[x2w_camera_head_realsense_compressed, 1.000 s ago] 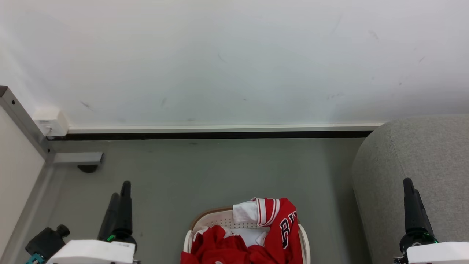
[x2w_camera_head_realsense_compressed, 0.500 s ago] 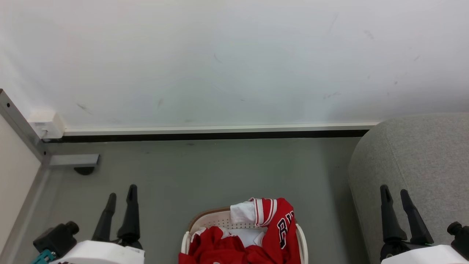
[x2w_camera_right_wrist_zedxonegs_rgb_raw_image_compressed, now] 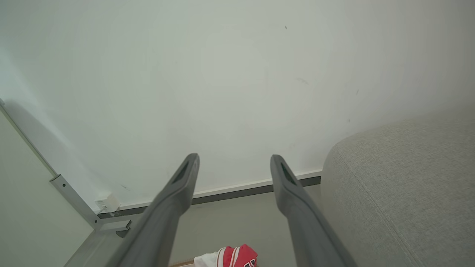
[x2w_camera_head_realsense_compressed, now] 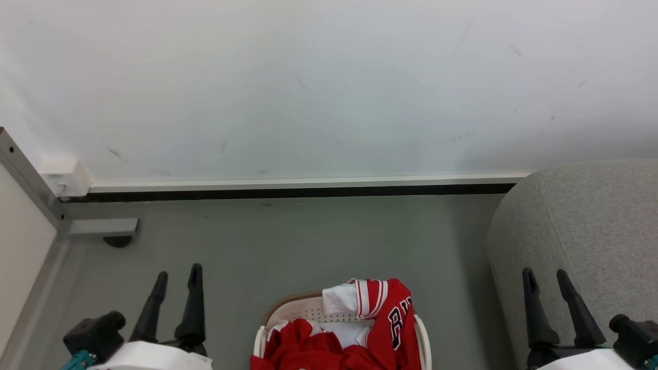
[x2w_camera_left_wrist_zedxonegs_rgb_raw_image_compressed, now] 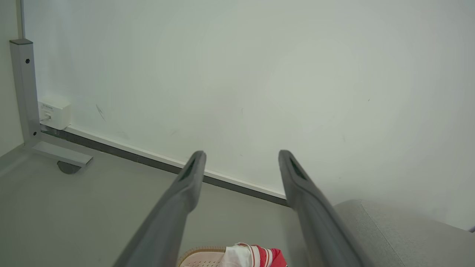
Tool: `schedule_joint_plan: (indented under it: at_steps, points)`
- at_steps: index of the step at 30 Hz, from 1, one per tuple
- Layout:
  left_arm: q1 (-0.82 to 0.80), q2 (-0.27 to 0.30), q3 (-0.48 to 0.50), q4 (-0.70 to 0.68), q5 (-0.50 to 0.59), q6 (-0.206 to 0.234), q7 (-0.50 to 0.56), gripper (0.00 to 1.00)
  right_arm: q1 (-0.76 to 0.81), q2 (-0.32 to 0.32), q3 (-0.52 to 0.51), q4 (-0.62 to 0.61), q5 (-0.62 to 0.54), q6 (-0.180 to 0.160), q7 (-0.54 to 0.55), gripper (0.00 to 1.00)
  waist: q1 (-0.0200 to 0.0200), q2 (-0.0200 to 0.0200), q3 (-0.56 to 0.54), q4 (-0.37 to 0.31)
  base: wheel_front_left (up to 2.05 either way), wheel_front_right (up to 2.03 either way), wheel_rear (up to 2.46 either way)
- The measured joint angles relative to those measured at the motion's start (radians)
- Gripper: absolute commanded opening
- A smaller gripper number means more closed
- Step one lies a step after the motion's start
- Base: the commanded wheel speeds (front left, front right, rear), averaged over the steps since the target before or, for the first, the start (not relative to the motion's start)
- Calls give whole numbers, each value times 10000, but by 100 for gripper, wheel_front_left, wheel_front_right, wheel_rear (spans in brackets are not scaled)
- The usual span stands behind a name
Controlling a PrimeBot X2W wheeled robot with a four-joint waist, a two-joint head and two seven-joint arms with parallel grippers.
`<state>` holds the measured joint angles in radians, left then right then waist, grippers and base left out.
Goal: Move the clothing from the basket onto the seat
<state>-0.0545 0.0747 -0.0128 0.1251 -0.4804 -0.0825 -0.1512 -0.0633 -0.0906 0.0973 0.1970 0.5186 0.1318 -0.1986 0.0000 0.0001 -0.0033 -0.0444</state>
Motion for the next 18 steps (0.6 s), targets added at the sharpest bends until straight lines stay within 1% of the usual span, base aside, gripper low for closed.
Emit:
schedule_joint_plan:
  at_steps: [7, 18]
  points:
    - [13, 10, -33, -61, 600, 8, -165, 100, -3, 58, 12, 40, -844, 0, -107, 100, 0, 0, 27, -27, 0, 0, 0]
    - [8, 4, -65, -96, 1601, -52, -441, 100, -4, 184, 63, -75, -1860, 0, -228, 100, 0, -1, 114, 14, 0, 0, 0]
